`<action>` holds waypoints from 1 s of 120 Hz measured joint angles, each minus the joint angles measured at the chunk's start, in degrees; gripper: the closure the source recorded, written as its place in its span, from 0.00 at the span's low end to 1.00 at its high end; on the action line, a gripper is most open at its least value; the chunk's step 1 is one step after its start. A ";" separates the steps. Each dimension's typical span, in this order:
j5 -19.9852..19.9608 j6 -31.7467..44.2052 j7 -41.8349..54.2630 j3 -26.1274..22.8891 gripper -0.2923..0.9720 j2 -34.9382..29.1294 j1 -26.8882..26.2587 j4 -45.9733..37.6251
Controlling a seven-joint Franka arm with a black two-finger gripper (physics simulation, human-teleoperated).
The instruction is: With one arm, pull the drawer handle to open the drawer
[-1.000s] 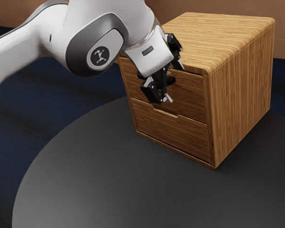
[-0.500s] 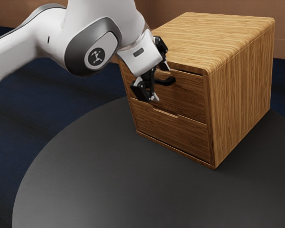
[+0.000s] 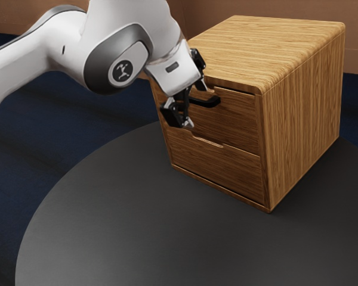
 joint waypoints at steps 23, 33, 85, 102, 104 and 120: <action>0.33 0.68 0.12 0.33 0.25 0.73 1.20 -0.07; 0.36 0.81 0.13 0.55 0.25 0.82 1.85 -0.55; 0.33 1.02 0.11 1.64 0.23 1.58 2.19 -1.88; 0.21 1.06 0.11 2.94 0.23 0.53 1.94 -3.91; 0.18 1.06 0.10 3.09 0.23 0.18 2.00 -4.33; -0.08 1.06 0.10 4.47 0.38 -7.58 1.98 -11.14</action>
